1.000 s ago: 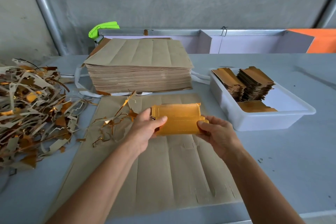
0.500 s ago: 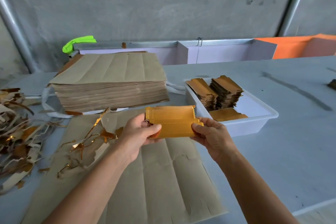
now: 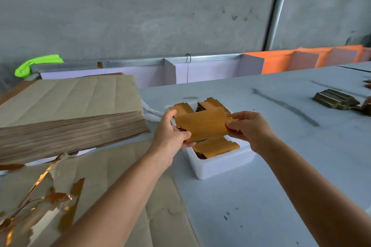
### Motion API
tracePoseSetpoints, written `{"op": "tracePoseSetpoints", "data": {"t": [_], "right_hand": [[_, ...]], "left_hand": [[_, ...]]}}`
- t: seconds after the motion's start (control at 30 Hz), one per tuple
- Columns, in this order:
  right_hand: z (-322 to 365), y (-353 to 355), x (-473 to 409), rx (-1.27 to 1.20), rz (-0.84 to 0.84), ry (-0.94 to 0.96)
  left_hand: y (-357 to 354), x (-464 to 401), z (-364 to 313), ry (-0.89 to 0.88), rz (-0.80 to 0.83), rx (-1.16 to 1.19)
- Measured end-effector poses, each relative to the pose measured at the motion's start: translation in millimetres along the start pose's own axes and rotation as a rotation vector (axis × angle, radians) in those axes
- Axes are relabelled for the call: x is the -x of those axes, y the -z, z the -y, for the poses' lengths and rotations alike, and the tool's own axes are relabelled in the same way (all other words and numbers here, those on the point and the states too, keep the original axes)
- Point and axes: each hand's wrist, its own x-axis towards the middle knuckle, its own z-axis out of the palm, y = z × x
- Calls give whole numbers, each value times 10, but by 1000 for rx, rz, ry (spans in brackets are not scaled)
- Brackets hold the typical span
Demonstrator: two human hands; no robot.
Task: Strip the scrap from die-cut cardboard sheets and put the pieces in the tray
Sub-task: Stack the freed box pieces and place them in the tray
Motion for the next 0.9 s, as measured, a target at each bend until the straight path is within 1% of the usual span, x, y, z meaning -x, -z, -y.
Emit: {"op": "tracePoseSetpoints", "data": {"t": [0.13, 0.23, 0.37, 0.43, 0.53, 0.6, 0.7, 0.83, 0.9], "right_hand": [[-150, 145, -220, 118, -67, -59], [-268, 234, -380, 243, -91, -79], [-342, 232, -561, 500, -122, -60], [-375, 205, -616, 627, -108, -45], [-425, 164, -683, 716, -55, -36], [-448, 130, -713, 809, -70, -38], [-512, 102, -789, 884, -72, -43], [-539, 83, -787, 1038, -51, -21], [-563, 72, -789, 1108, -53, 4]], "left_hand": [[-301, -187, 189, 34, 4, -226], [-474, -304, 316, -21, -9, -506], [-658, -425, 359, -28, 14, -832], [-711, -464, 366, -15, 27, -952], [-744, -490, 349, 36, 64, -1038], [-758, -485, 320, 59, 88, -1090], [-784, -471, 302, 80, 115, -1116], [-805, -463, 329, 65, 137, -1171], [-814, -466, 357, 29, 146, -1198]]}}
